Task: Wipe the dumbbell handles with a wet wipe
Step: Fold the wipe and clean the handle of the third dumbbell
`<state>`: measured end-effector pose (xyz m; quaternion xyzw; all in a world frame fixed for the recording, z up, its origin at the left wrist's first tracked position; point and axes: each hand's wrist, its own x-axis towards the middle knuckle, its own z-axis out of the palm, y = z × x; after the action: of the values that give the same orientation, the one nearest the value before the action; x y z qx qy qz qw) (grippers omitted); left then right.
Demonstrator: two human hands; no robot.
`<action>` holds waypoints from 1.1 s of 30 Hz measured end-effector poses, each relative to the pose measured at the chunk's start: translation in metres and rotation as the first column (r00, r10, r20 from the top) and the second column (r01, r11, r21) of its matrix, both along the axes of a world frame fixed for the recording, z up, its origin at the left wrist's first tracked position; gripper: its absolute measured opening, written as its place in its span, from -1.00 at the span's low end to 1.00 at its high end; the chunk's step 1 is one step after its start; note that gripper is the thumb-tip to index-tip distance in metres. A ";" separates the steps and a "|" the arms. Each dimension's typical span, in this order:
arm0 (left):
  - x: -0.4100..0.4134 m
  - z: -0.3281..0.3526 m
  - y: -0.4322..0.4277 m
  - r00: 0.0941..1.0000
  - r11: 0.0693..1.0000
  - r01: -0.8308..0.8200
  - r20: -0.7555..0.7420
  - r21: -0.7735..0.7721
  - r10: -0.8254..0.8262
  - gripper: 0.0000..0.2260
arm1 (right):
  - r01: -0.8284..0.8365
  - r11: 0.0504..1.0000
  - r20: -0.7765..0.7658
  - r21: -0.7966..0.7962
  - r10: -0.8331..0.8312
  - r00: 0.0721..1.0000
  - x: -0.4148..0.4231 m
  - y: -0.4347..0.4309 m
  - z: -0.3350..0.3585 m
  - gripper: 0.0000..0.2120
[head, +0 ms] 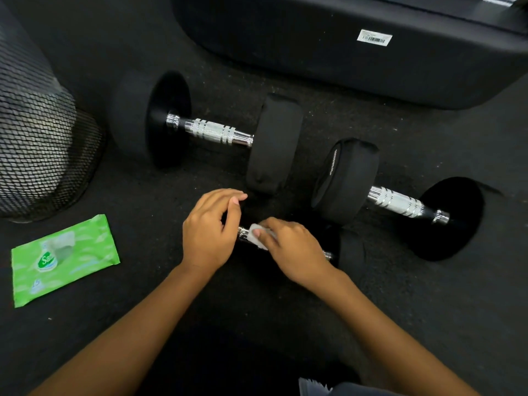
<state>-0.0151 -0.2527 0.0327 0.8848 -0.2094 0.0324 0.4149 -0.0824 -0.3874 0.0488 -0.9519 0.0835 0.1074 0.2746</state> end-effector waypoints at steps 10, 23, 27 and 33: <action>0.000 0.000 0.000 1.000 1.000 0.005 -0.001 0.012 -0.005 -0.67 | -0.082 0.992 0.252 -0.096 0.104 0.962 -0.011 0.021 -0.012 -0.75; 0.000 -0.001 0.001 1.000 0.999 0.002 -0.005 0.032 -0.001 -0.66 | -0.055 0.978 0.412 -0.201 0.136 0.901 -0.009 0.029 -0.025 -0.82; 0.000 -0.001 0.001 1.000 1.000 0.004 0.000 0.022 -0.004 -0.67 | -0.046 0.971 0.436 -0.234 0.147 0.888 -0.025 0.015 -0.029 -0.74; 0.000 0.000 0.000 1.000 1.000 0.009 0.003 0.016 -0.009 -0.67 | -0.089 0.964 0.425 -0.250 0.192 0.885 -0.001 0.029 -0.024 -0.91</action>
<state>-0.0150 -0.2526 0.0324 0.8870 -0.2143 0.0304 0.4078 -0.0839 -0.3582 0.0244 -0.9793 -0.0396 -0.1037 0.1694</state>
